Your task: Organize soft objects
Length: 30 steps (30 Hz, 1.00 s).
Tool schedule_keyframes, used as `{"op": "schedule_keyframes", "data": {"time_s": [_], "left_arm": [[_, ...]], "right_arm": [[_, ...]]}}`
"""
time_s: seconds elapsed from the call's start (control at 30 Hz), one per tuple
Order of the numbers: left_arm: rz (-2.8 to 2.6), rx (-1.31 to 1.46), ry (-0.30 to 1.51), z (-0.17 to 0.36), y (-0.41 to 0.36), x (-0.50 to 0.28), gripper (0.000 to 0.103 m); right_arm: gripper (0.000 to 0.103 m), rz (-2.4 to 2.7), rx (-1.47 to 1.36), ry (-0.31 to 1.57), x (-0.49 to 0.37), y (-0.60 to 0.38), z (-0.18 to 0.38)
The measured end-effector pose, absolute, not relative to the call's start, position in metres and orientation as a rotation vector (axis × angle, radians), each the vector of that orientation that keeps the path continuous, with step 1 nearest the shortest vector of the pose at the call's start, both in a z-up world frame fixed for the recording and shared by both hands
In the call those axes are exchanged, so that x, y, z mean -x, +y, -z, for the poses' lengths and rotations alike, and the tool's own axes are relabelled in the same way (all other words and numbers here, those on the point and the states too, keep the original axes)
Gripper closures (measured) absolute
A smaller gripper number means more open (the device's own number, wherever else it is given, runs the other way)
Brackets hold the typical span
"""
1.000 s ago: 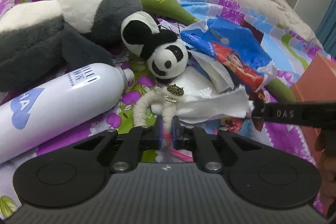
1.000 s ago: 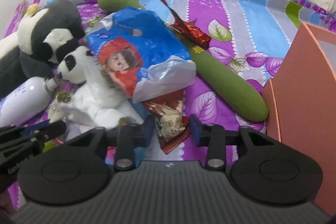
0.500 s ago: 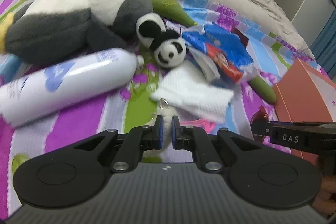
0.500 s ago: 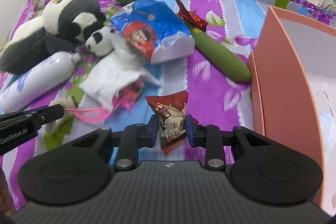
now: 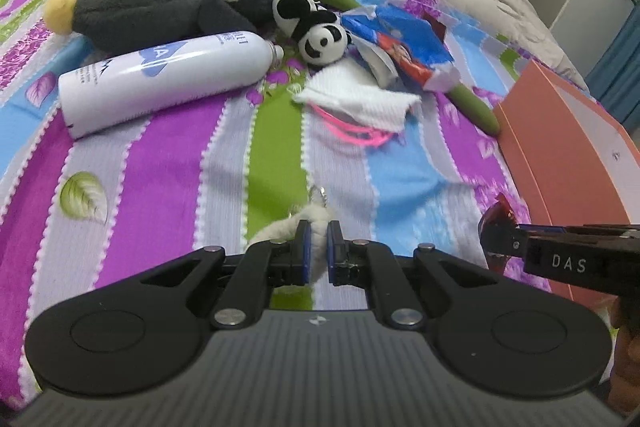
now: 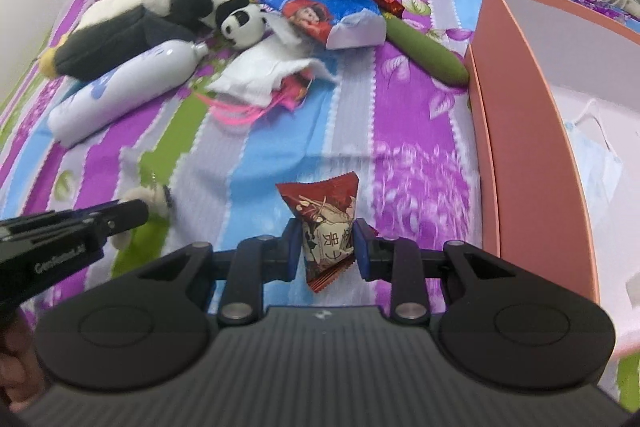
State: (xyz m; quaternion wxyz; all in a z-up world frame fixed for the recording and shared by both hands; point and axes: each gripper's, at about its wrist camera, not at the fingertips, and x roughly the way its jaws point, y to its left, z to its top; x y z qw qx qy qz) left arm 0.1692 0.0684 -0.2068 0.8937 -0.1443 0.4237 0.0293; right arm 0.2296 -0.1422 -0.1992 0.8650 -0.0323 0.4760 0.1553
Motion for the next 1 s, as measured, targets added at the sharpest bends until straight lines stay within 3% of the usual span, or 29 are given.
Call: {"op": "schedule_keyframes", "data": {"time_s": [0.4,0.47,0.53,0.6,0.7,0.77,1.0], "left_arm": [[0.012,0.338,0.962,0.219,0.055,-0.124,0.092],[0.002,0.345,0.995,0.228,0.055,-0.123,0.085],[0.002,0.367,1.014,0.234,0.057,-0.12,0.059],[0.014,0.383,0.995,0.231,0.06,-0.115,0.051],[0.02,0.354,0.986,0.227,0.061,-0.11,0.047],[0.017,0.352,0.984,0.227,0.063,-0.107,0.04],[0.003,0.313,0.984,0.227,0.066,-0.102,0.04]], "right_arm": [[0.069,-0.296,0.001,1.087,-0.181,-0.16,0.225],[0.068,-0.292,0.01,1.102,-0.179,-0.159,0.229],[0.066,-0.291,0.018,1.11,-0.179,-0.158,0.229],[0.064,-0.294,-0.002,1.108,-0.179,-0.16,0.226],[0.045,-0.303,-0.028,1.092,-0.178,-0.165,0.221],[0.044,-0.302,-0.024,1.083,-0.177,-0.166,0.22],[0.045,-0.331,0.022,1.053,-0.178,-0.159,0.225]]}}
